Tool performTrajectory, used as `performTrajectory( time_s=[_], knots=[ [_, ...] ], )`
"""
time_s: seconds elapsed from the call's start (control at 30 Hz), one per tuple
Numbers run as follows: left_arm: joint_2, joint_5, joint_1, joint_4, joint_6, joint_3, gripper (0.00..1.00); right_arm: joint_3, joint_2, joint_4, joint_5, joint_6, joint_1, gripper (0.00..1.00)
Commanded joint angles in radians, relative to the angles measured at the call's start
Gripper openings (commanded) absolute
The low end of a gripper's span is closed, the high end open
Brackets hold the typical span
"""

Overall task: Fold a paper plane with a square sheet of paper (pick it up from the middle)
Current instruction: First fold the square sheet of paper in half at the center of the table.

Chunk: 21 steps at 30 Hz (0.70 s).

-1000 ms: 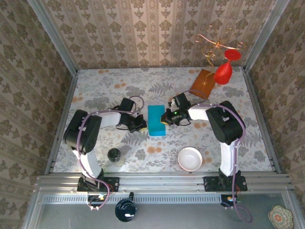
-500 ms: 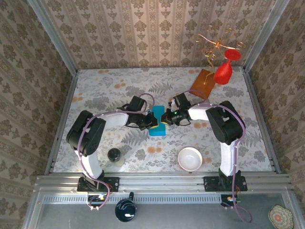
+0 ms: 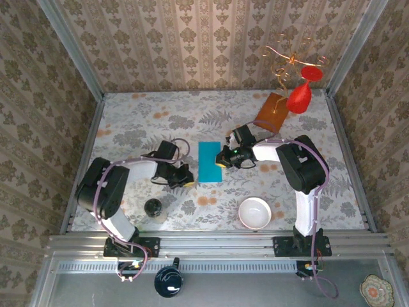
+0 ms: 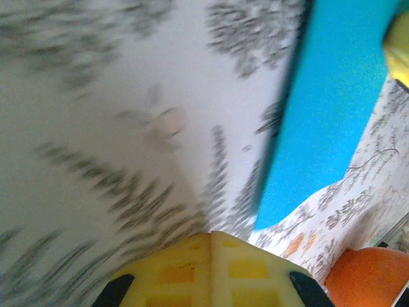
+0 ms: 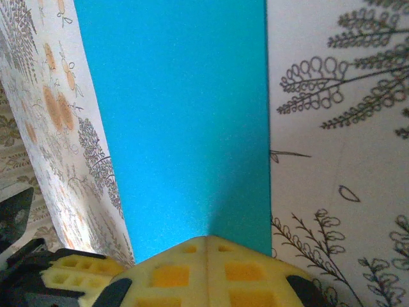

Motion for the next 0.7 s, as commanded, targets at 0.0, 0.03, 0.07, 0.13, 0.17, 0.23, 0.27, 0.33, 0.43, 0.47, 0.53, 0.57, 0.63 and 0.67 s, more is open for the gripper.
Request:
performTrajectory(
  time_s=[0.0,0.03,0.07,0.13,0.17,0.23,0.27,0.33,0.43,0.47,0.53,0.57,0.63,0.67],
  knots=[
    [-0.069,-0.02,-0.004,-0.075,0.034,0.034,0.01,-0.091,0.136,-0.26,0.284,0.008,-0.037,0.02],
    [-0.074,-0.014,-0.015,-0.062,0.029,0.059,0.01,-0.091,0.137,-0.258,0.283,0.008,-0.037,0.02],
    [-0.069,-0.012,-0.028,-0.053,0.023,0.084,0.01,-0.091,0.138,-0.258,0.283,0.008,-0.037,0.02],
    [-0.031,-0.007,-0.065,-0.034,0.018,0.148,0.01,-0.093,0.138,-0.255,0.285,0.011,-0.037,0.02],
    [-0.005,-0.004,-0.081,-0.029,0.017,0.175,0.01,-0.093,0.139,-0.255,0.284,0.012,-0.037,0.02],
    [0.064,-0.006,-0.113,-0.022,0.017,0.229,0.01,-0.096,0.137,-0.253,0.283,0.013,-0.036,0.02],
    [0.099,-0.007,-0.122,-0.028,0.017,0.248,0.01,-0.096,0.137,-0.253,0.284,0.014,-0.037,0.02],
    [0.16,-0.01,-0.139,-0.044,0.017,0.284,0.01,-0.096,0.136,-0.253,0.284,0.011,-0.037,0.02],
    [0.203,-0.018,-0.147,-0.062,0.018,0.285,0.01,-0.098,0.132,-0.254,0.285,0.012,-0.038,0.02],
    [0.208,-0.024,-0.147,-0.073,0.021,0.278,0.01,-0.096,0.132,-0.256,0.285,0.012,-0.038,0.02],
    [0.206,-0.041,-0.146,-0.097,0.027,0.253,0.01,-0.092,0.133,-0.26,0.288,0.009,-0.038,0.02],
    [0.198,-0.049,-0.144,-0.108,0.03,0.232,0.01,-0.091,0.132,-0.262,0.29,0.009,-0.038,0.02],
    [0.174,-0.064,-0.136,-0.128,0.033,0.186,0.01,-0.086,0.135,-0.266,0.292,0.006,-0.038,0.02],
    [0.157,-0.069,-0.129,-0.137,0.036,0.155,0.01,-0.084,0.134,-0.268,0.293,0.005,-0.038,0.02]
  ],
)
